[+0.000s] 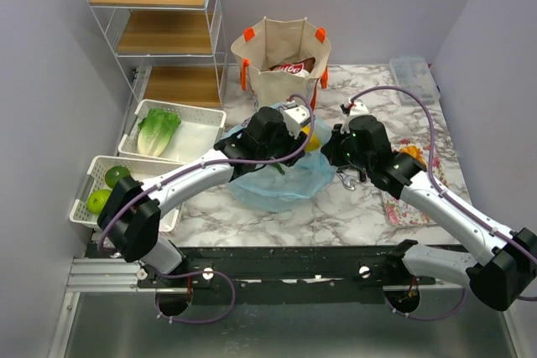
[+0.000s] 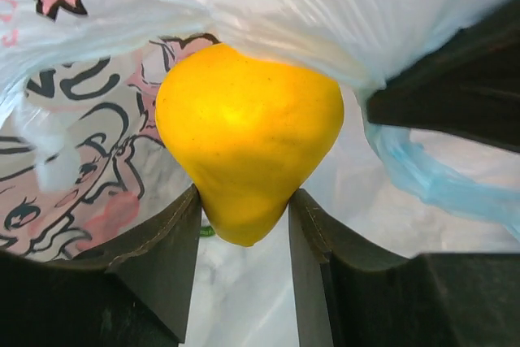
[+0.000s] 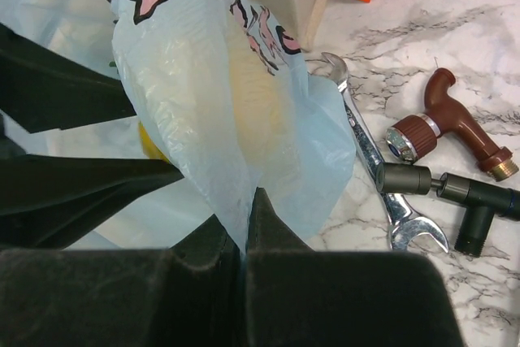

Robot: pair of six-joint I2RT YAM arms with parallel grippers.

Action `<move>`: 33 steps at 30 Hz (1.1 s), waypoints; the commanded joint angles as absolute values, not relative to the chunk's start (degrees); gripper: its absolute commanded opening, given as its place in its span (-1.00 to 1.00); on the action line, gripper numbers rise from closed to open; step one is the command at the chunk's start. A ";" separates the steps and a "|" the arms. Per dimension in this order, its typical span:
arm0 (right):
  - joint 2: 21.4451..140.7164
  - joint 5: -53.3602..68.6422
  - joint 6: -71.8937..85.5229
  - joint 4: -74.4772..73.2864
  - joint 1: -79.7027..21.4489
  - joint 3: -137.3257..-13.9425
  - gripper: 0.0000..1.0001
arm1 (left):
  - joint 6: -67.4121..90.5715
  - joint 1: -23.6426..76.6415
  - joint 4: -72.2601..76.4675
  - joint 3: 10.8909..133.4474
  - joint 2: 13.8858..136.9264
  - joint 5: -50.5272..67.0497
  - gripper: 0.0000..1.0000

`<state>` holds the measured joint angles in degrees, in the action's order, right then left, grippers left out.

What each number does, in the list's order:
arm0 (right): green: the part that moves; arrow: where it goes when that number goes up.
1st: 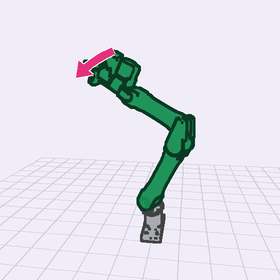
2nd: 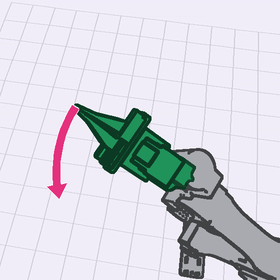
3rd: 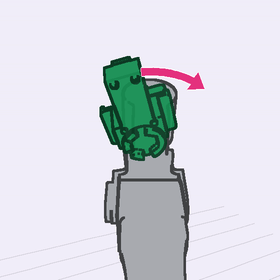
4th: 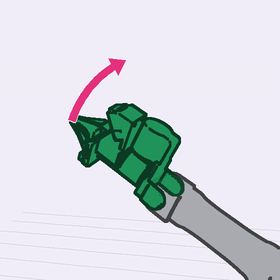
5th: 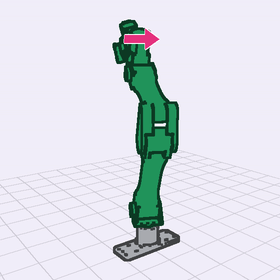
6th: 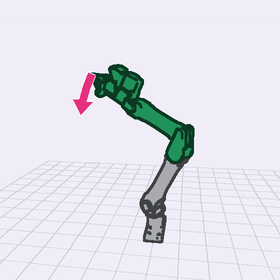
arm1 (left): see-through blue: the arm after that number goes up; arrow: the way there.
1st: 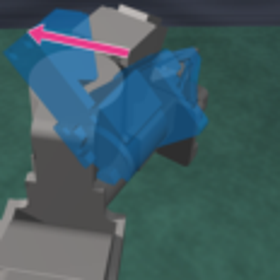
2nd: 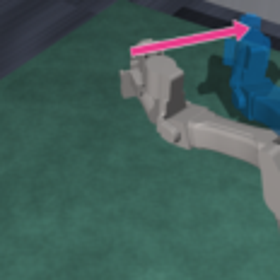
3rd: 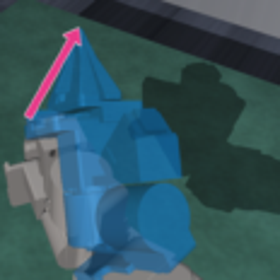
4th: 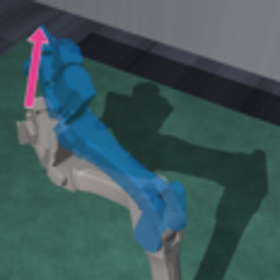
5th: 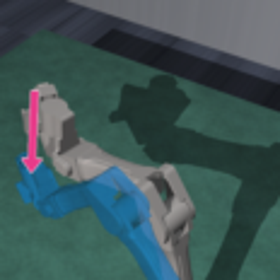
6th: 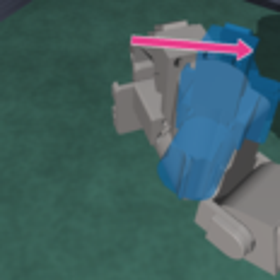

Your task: Untie the knot of the grocery bags and take out the mixed food

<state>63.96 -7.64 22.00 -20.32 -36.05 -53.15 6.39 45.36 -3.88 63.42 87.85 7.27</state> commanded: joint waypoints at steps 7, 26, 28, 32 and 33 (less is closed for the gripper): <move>61.95 -9.04 19.26 -19.77 -36.29 -52.13 -0.99 | -8.62 41.88 -35.04 66.69 74.45 16.21 -1.00; 61.39 -5.95 18.18 -19.76 -36.30 -51.52 -0.99 | -49.23 -8.09 -76.76 70.26 63.55 8.48 -1.00; 61.52 -5.86 18.06 -19.93 -36.25 -51.51 -0.99 | -51.73 -12.05 -73.73 66.51 63.11 4.26 -1.00; 61.91 -4.76 18.43 -19.86 -36.30 -51.33 -0.99 | -54.17 -15.38 -66.35 62.10 65.30 -2.39 -1.00; 62.16 -4.21 18.44 -19.83 -36.30 -51.39 -0.99 | -54.14 -15.70 -65.03 61.59 66.42 -3.07 -1.00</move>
<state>62.35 -6.44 18.92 -20.25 -36.05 -52.18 -48.66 -13.52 -72.07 63.51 65.06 6.35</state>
